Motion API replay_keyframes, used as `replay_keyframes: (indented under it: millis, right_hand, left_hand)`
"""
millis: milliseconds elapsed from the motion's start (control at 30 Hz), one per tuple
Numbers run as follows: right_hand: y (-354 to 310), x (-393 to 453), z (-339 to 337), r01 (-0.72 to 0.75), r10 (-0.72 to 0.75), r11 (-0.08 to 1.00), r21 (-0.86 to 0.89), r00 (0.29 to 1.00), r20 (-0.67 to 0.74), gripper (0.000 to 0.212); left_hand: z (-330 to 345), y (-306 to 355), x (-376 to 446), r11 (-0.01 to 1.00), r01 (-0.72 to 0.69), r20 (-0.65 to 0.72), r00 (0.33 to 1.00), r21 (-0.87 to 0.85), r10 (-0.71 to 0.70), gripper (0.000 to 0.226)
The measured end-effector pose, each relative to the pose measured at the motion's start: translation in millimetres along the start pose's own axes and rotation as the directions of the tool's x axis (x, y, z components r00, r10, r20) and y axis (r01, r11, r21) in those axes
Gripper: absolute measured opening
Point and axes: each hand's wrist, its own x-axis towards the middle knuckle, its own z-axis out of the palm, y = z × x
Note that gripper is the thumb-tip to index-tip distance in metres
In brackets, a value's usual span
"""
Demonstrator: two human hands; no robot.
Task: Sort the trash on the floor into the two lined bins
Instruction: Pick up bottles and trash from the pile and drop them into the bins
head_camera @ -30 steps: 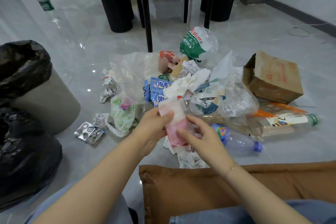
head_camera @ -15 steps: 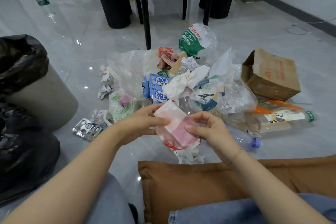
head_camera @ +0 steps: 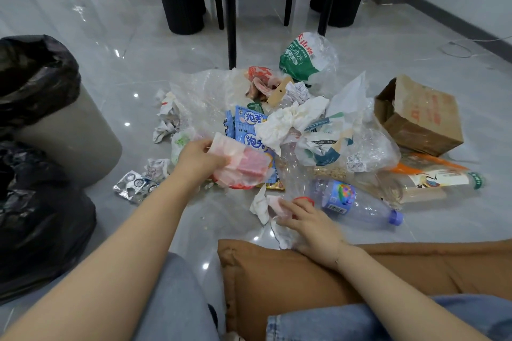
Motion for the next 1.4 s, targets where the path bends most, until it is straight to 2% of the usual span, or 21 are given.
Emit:
replay_keyframes:
  millis: [167,233,333,400,500,533,567,633,700,733,833,900,1000,1067,1133,1200,1267,1400]
  right_hand:
    - [3.6,10.8,14.1,0.087,-0.085,0.996,-0.005,0.959,-0.269,0.018]
    - [5.1,13.4,14.7,0.084,-0.094,0.996,-0.044,0.940,-0.327,0.008]
    - [12.1,10.2,16.0,0.090,-0.104,0.994,-0.058,0.937,-0.333,0.010]
    - [16.1,2.8,13.7,0.079,-0.074,0.997,0.000,0.935,-0.346,0.013]
    - [11.0,-4.0,-9.3,-0.010,0.133,0.955,0.298,0.908,-0.396,0.018]
    - [3.7,-5.0,-22.0,-0.044,0.251,0.889,0.455,0.878,-0.407,0.018]
    - [-3.8,-5.0,-36.0,-0.062,0.380,0.775,0.629,0.841,-0.385,0.018]
    - [-19.2,-7.3,-63.9,0.007,0.535,0.457,0.890,0.796,-0.282,0.020]
    - [-32.8,-4.9,-86.8,0.095,0.556,0.153,0.984,0.814,-0.165,0.020]
    - [-37.8,-1.5,-96.0,0.095,0.536,0.039,0.995,0.838,-0.101,0.020]
    - [-49.3,19.1,-118.7,0.041,0.472,-0.159,0.986,0.881,0.040,0.022]
    - [-52.8,31.9,-131.6,0.036,0.428,-0.262,0.964,0.900,0.083,0.023]
    - [-52.4,39.1,-145.0,0.062,0.310,-0.393,0.918,0.948,0.069,0.041]
    - [-52.0,41.8,-150.2,0.025,0.248,-0.402,0.915,0.965,0.082,0.048]
    - [-49.9,48.0,-152.2,-0.035,0.243,-0.353,0.935,0.961,0.128,0.036]
    - [-49.4,59.0,-155.1,-0.124,0.279,-0.296,0.947,0.937,0.210,0.029]
    - [-46.8,69.6,-158.7,-0.207,0.377,-0.237,0.949,0.881,0.286,0.030]
    - [-37.2,87.7,-154.9,-0.237,0.615,-0.171,0.956,0.733,0.292,0.030]
  left_hand:
    - [-1.1,3.2,0.2,0.999,0.009,0.006,1.000,-0.035,-0.009,0.038]
    - [-1.5,3.8,-1.1,0.998,0.007,0.002,1.000,-0.060,-0.007,0.035]
    - [-3.2,2.8,0.3,0.996,0.008,0.000,1.000,-0.090,-0.008,0.033]
    - [-5.5,1.5,2.7,0.994,0.013,-0.001,1.000,-0.105,-0.013,0.033]
    - [-9.6,0.8,6.9,0.991,0.013,0.001,1.000,-0.132,-0.013,0.037]
    - [-11.0,0.3,8.4,0.991,0.010,0.002,1.000,-0.136,-0.010,0.038]
    - [-12.7,-0.1,10.1,0.990,0.005,0.008,1.000,-0.142,-0.004,0.038]
    - [-12.7,-0.4,11.4,0.989,0.000,0.012,1.000,-0.149,0.002,0.038]
    - [-13.0,-0.5,12.9,0.988,-0.008,0.005,1.000,-0.155,0.009,0.037]
    - [-11.3,0.0,12.4,0.987,-0.016,0.005,1.000,-0.160,0.017,0.037]
    - [-10.6,2.4,13.1,0.982,-0.091,-0.039,0.996,-0.165,0.086,0.031]
    - [-14.1,1.1,13.5,0.976,-0.141,-0.129,0.984,-0.163,0.121,0.027]
    - [-23.2,-5.9,14.8,0.974,-0.228,-0.303,0.928,0.003,0.219,0.027]
    - [-27.1,-6.8,15.9,0.974,-0.222,-0.322,0.927,-0.051,0.194,0.029]
    - [-24.4,-4.9,16.5,0.955,-0.163,-0.173,0.977,-0.248,0.121,0.033]
    - [-18.7,-2.1,14.7,0.951,-0.126,0.021,0.990,-0.282,0.137,0.032]
    - [-14.7,0.7,9.4,0.948,-0.137,0.123,0.976,-0.286,0.179,0.030]
    - [-12.3,4.8,6.4,0.929,-0.176,0.148,0.961,-0.326,0.235,0.037]
